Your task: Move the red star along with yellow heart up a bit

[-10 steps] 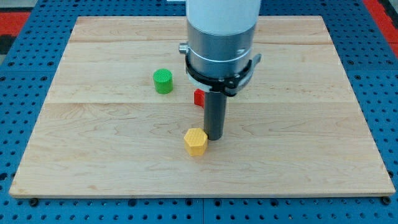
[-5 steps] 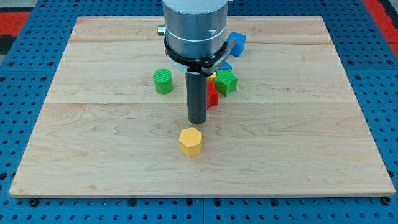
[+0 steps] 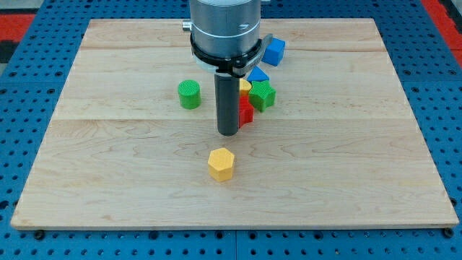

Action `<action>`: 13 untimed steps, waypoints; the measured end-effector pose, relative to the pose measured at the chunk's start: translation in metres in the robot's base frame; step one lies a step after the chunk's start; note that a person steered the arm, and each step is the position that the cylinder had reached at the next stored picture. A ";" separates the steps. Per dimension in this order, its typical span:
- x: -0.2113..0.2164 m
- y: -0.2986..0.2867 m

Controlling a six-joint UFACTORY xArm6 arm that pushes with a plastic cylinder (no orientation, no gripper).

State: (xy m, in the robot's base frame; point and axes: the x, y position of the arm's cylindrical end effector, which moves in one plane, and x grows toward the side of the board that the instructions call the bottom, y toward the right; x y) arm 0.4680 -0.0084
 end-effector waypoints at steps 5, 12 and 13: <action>-0.009 0.000; 0.006 0.030; 0.001 0.036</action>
